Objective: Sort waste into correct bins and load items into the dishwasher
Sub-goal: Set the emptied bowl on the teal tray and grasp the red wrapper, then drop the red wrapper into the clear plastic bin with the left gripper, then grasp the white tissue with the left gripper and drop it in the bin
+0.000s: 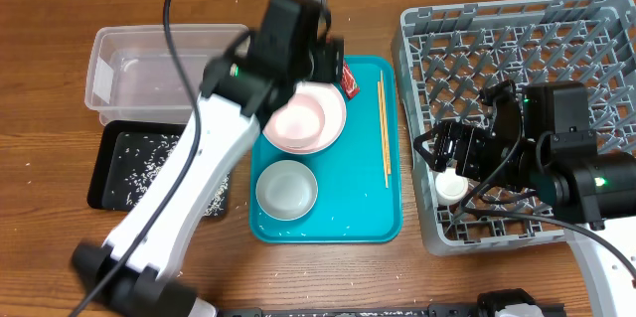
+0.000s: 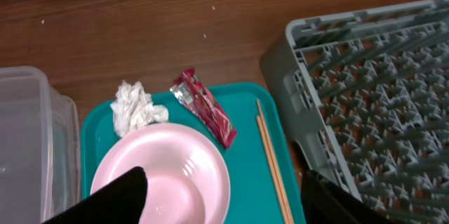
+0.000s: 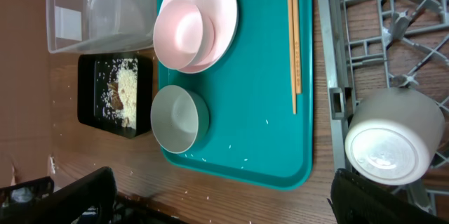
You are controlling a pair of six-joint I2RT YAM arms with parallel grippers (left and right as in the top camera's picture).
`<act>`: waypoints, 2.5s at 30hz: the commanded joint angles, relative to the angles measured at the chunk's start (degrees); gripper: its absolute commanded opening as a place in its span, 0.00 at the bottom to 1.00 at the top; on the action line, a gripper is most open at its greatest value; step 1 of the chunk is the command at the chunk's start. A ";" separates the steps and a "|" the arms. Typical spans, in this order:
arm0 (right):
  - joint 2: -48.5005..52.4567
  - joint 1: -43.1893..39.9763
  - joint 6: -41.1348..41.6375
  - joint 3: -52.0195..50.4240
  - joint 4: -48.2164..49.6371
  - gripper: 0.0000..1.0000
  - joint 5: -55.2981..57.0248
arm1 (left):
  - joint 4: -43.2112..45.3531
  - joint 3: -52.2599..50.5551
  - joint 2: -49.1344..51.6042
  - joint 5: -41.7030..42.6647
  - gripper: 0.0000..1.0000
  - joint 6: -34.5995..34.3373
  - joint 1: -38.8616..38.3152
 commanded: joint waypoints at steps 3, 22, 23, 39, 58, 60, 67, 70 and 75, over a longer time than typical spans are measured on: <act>-0.02 -0.04 -0.44 0.79 0.72 1.00 0.31 | 1.05 13.09 19.34 6.91 0.78 5.01 1.09; 5.73 -0.04 -0.48 0.79 0.13 0.99 0.31 | 6.64 18.36 41.66 5.46 0.04 -15.32 0.72; 5.75 -0.04 -0.76 0.79 0.13 0.99 0.28 | 6.25 18.64 41.16 5.46 0.04 -15.32 0.81; 5.64 -0.04 -3.32 0.79 -1.84 0.99 0.31 | -27.30 22.27 20.20 -8.55 0.04 -18.78 17.03; 5.64 -0.04 -3.43 0.79 -2.51 0.99 0.31 | -9.53 22.05 28.83 -5.86 0.95 17.18 8.68; 5.64 -0.04 -3.43 0.79 -2.51 0.99 0.31 | -8.39 22.05 31.67 -8.74 0.93 15.96 7.98; 5.64 -0.04 -3.43 0.79 -2.49 0.99 0.31 | -6.64 22.05 38.93 -11.85 0.88 13.16 8.15; 5.64 -0.04 -3.41 0.79 -2.47 0.99 0.31 | -6.64 22.05 40.61 -11.50 0.82 12.46 8.72; 5.64 -0.04 -3.43 0.79 -2.51 0.99 0.31 | -6.95 22.05 41.64 -4.61 0.37 12.39 8.74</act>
